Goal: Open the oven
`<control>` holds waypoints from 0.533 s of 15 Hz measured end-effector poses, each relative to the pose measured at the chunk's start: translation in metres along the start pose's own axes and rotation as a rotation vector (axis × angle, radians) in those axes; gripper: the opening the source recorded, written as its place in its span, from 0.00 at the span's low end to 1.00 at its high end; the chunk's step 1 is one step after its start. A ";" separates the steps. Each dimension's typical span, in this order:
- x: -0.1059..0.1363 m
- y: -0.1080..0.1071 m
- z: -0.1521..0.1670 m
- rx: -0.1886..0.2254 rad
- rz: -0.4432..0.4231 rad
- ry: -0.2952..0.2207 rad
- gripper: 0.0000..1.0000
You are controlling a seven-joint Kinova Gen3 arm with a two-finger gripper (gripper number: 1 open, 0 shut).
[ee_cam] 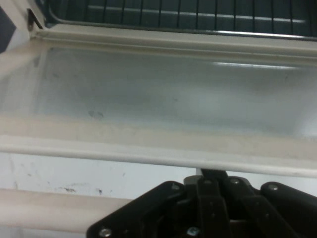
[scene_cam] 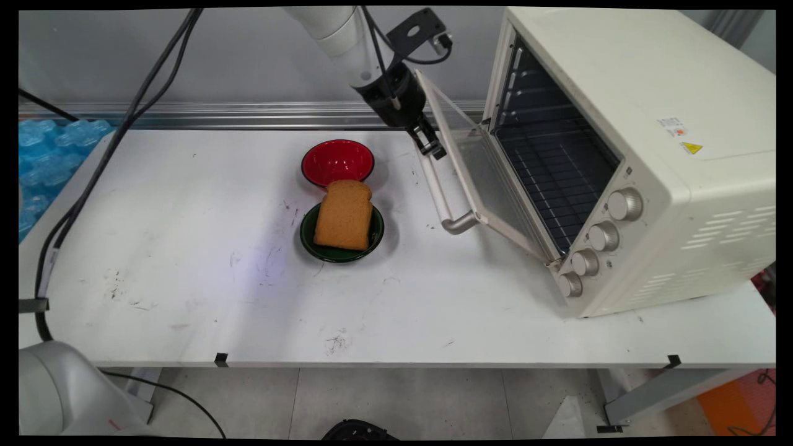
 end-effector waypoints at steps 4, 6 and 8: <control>-0.011 0.000 0.004 -0.005 0.005 0.012 0.00; -0.017 0.000 0.006 -0.009 0.010 0.019 0.00; -0.023 -0.001 0.008 -0.013 0.017 0.030 0.00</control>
